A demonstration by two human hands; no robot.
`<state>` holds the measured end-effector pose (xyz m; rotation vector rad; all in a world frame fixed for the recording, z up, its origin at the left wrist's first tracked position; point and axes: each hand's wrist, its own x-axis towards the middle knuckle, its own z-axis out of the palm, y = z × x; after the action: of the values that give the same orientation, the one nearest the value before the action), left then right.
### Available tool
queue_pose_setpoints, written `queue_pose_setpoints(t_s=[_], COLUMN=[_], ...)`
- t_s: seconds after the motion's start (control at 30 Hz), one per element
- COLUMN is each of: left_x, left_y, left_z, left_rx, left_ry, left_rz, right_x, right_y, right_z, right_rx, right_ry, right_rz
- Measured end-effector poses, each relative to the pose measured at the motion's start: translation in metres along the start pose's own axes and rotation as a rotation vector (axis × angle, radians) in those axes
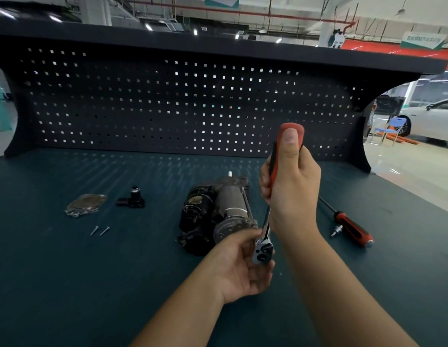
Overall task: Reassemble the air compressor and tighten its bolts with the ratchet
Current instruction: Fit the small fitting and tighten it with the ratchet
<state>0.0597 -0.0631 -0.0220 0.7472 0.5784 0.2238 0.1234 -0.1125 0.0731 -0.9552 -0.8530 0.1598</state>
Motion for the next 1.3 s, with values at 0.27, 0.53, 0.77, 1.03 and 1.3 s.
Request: queue_pose_setpoints(t_s=[0.27,0.53,0.77,1.03,1.3], left_x=[0.003,0.009,0.010,0.010,0.010], left_y=[0.002,-0.003,-0.004,-0.002,-0.005], left_z=[-0.004,-0.001,-0.005,-0.011,-0.005], left_rx=[0.029,-0.003,-0.024,0.043,-0.128], left_ry=[0.036,0.009,-0.099,-0.194,-0.150], left_rz=[-0.005,0.049,0.052,0.062,0.027], right_x=[0.001,0.016,0.007,-0.009,0.018], right_y=[0.002,0.023,0.051,0.075,0.021], right_z=[0.006,-0.074,-0.095,-0.104,-0.058], right_rx=[-0.082,0.452,0.804,0.897,0.315], right_ry=[-0.208,0.347,0.566,0.848,0.383], right_rz=[-0.022,0.315,0.494,0.693,0.276])
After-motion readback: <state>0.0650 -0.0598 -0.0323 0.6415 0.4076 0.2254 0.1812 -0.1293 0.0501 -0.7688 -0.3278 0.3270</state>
